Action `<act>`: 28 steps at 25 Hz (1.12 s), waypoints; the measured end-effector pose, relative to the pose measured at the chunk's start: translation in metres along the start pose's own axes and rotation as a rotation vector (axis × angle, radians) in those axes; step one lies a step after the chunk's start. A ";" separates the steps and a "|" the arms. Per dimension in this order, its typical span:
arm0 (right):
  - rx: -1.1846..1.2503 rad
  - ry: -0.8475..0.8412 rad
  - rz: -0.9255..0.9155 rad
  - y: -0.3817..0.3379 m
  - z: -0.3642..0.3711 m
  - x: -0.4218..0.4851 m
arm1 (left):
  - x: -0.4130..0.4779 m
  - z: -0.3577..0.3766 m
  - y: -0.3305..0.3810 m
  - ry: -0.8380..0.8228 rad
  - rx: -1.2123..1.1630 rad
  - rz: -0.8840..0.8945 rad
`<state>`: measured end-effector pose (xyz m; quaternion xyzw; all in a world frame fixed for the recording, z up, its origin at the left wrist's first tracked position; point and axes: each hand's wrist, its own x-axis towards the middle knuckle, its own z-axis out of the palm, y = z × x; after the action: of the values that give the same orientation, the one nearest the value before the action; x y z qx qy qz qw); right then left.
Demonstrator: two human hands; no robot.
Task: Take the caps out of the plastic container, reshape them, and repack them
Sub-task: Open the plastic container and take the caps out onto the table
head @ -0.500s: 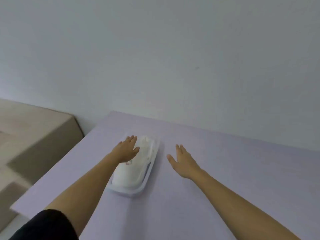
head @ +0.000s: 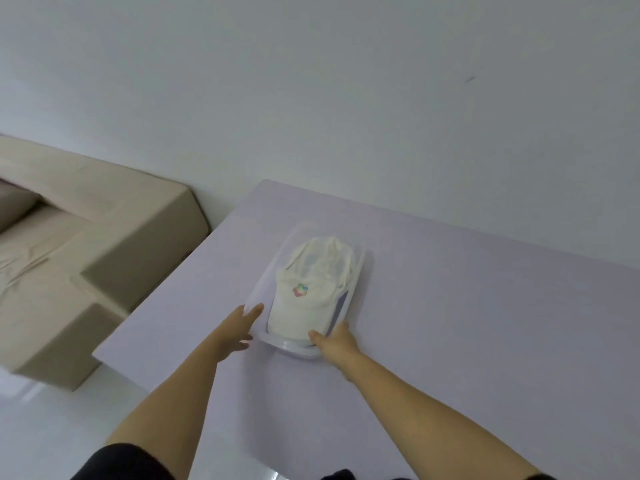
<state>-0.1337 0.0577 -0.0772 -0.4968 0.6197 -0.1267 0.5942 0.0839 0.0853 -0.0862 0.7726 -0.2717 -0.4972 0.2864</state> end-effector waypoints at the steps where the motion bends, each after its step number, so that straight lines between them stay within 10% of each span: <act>1: 0.016 0.022 0.010 0.001 -0.001 0.003 | -0.002 0.003 0.001 -0.026 -0.139 0.000; 20: 0.330 0.350 0.102 0.152 -0.242 -0.068 | -0.073 0.259 0.038 -0.288 -0.108 0.045; 28: 0.316 0.328 0.060 0.171 -0.234 -0.083 | -0.099 0.280 0.035 -0.033 0.268 0.176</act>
<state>-0.4314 0.1008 -0.0934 -0.3516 0.6949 -0.2837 0.5594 -0.2154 0.0828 -0.0962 0.7689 -0.4068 -0.4422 0.2186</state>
